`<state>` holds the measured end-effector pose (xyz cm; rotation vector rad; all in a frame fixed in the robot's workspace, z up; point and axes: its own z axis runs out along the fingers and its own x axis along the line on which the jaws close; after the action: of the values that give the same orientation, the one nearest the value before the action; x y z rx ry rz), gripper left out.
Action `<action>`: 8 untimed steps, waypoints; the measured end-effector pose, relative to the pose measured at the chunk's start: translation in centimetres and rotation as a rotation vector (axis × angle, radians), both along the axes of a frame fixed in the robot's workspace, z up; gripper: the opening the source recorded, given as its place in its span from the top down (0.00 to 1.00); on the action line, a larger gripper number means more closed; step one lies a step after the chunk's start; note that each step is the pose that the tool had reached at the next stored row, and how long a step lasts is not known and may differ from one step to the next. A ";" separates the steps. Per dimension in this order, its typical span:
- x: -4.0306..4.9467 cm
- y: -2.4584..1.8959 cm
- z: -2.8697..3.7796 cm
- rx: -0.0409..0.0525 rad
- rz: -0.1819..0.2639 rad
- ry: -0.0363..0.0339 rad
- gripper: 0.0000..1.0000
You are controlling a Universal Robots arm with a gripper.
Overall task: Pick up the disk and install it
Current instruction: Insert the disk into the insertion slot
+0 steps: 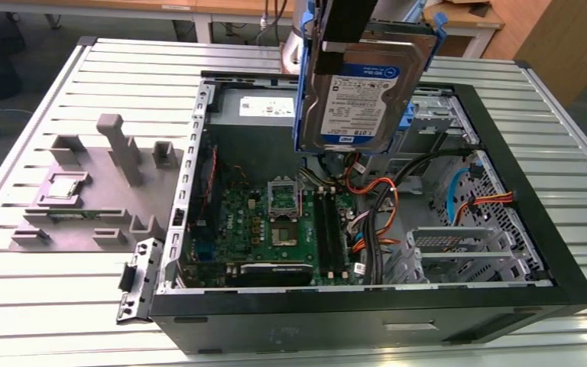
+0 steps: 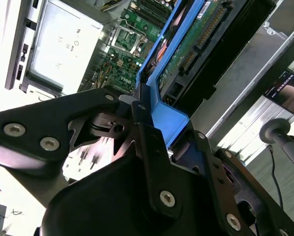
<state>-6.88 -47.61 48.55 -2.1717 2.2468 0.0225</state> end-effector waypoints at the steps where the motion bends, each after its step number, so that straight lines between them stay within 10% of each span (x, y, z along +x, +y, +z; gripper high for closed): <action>1: 0.03 -0.01 -0.01 0.0000 0.000 -0.0001 0.64; 8: 0.06 -0.01 -0.02 -0.0002 0.000 -0.0001 0.64</action>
<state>-6.82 -47.63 48.53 -2.1719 2.2467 0.0222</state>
